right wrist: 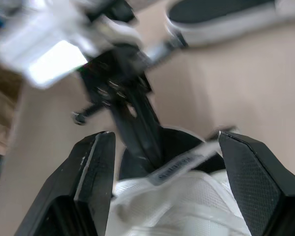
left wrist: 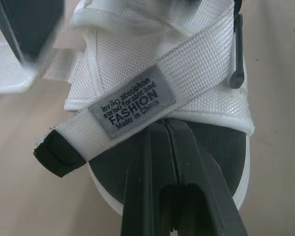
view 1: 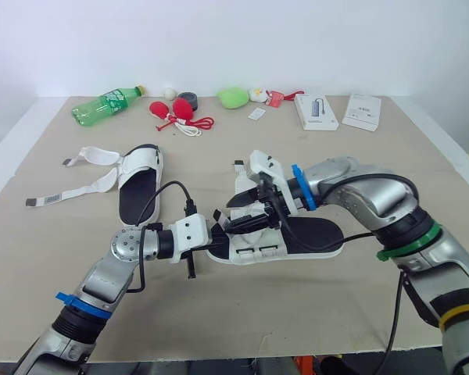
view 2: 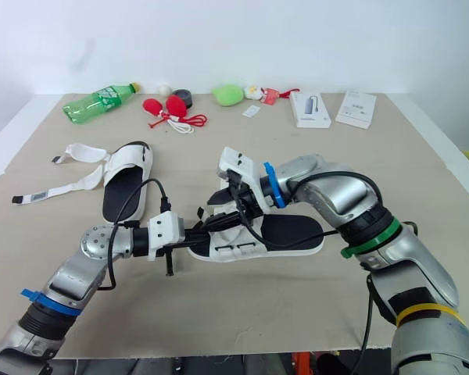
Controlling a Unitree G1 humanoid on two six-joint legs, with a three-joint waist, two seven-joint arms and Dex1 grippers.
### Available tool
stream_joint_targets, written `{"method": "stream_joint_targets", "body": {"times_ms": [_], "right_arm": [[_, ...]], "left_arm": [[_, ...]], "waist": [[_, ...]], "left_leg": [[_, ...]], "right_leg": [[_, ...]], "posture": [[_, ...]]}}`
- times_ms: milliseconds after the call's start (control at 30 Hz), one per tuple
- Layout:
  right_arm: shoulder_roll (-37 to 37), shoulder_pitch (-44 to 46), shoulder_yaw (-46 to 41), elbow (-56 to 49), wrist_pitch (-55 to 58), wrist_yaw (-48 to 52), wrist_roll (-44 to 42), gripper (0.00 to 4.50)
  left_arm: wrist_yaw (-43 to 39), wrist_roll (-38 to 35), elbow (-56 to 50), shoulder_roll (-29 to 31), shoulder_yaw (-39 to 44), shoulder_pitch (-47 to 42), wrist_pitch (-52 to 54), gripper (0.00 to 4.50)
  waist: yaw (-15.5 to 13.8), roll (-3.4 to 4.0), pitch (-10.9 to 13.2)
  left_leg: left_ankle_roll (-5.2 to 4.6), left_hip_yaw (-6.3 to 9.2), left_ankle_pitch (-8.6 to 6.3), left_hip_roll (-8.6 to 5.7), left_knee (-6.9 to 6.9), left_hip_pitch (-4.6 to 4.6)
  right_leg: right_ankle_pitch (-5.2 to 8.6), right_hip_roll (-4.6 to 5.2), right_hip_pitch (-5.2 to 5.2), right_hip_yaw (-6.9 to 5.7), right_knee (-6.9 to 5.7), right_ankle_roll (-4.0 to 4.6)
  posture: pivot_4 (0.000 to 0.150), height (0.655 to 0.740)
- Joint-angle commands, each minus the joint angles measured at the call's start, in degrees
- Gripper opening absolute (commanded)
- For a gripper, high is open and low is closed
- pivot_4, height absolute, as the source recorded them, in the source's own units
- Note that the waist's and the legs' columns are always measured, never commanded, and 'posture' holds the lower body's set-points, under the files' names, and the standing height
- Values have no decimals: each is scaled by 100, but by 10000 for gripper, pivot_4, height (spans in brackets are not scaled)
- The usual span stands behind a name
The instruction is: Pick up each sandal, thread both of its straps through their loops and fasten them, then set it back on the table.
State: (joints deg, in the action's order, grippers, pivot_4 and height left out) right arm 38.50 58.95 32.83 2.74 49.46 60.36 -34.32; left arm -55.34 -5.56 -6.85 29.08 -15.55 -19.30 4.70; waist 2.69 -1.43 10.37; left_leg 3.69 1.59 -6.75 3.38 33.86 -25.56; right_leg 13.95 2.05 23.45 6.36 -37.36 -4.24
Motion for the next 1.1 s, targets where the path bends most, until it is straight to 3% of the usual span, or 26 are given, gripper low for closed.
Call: {"method": "stream_joint_targets", "body": {"times_ms": [33,367,400,467,700,1100], "right_arm": [[-202,249,44,226,200,91,447,35856],[-432,421,364,723,568,902,1127,35856],[-482,434,368,809,526,951,1220,32005],[-598,481,303,983,524,995,1312,28689],[-730,572,154,1335,372,1247,1574,841],[-634,529,-650,1357,262,1936,1287,841]], "left_arm": [[36,-27,-18,-40,25,-40,-112,0],[113,51,-100,-50,-20,59,-145,0],[121,57,-103,-49,-26,64,-149,0],[136,71,-105,-55,-39,81,-160,0],[137,102,-150,-67,-77,160,-170,0],[102,116,-146,-45,-99,168,-180,0]], "waist": [[-3,0,0],[2,0,0],[2,0,0],[4,0,0],[2,0,-1],[2,0,0]], "left_leg": [[0,3,0,0,0,-2],[0,10,0,1,3,-4],[0,10,0,1,3,-4],[0,10,0,1,3,-4],[1,11,-1,1,4,-3],[1,11,-1,1,4,-5]], "right_leg": [[1,-2,-1,0,0,-2],[1,-9,-2,-1,0,-2],[1,-8,-2,0,0,-2],[1,-9,-2,-1,0,-2],[1,-9,-2,-1,-1,-3],[1,-9,-2,-2,0,-3]], "posture": [[1500,7400],[1500,7400],[1500,7400],[1500,7400],[1500,7400],[1500,7400]]}}
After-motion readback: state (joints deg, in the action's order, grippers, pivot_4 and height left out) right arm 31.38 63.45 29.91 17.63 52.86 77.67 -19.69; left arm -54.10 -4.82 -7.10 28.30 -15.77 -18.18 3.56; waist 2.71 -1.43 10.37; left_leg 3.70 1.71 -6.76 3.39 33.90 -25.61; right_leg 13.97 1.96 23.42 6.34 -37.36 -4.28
